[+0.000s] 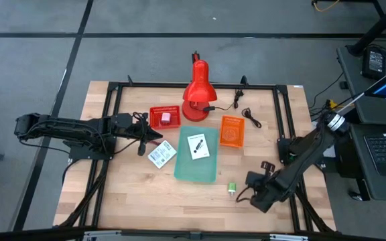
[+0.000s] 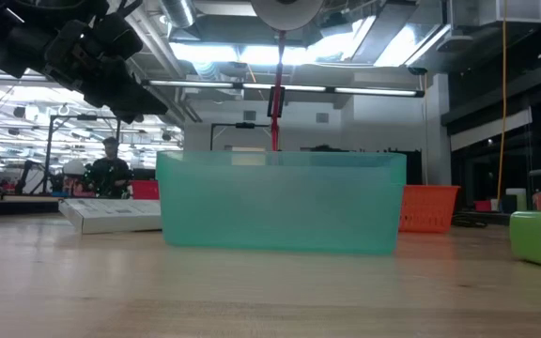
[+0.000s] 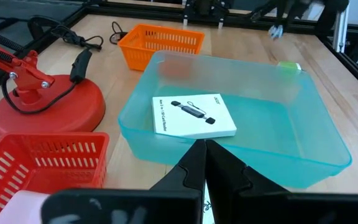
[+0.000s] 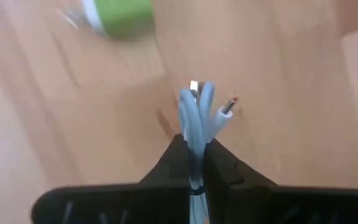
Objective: Pick and place items into bin
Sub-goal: Put the white USB cable into the orange basket
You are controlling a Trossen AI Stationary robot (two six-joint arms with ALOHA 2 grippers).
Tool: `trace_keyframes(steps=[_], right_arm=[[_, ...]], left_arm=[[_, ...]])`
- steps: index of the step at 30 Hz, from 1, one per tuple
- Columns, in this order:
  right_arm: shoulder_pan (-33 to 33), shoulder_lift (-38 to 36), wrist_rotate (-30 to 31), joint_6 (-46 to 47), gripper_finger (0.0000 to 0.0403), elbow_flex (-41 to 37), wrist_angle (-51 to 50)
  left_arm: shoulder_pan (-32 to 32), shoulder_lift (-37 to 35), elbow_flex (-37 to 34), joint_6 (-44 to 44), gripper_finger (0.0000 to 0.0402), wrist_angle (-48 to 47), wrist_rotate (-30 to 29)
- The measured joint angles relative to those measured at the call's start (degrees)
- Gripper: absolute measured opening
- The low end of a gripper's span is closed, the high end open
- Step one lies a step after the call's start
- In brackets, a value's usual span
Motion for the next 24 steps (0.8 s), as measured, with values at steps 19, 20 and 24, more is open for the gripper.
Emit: trace_keyframes(steps=[19,20,24], right_arm=[[-1.5,-18.1,28.0,-7.8,0.0001,-5.7,7.1],[-1.5,-18.6,29.2,-8.0,0.0001,-7.5,9.6],[-1.5,-20.3,34.0,-13.0,0.0001,-13.7,21.9]], left_arm=[[0.0,0.0,0.0,5.1,0.0002,0.5,0.0],[0.0,0.0,0.0,4.6,0.0002,0.4,0.0],[0.0,0.0,0.0,4.6,0.0003,0.4,0.4]])
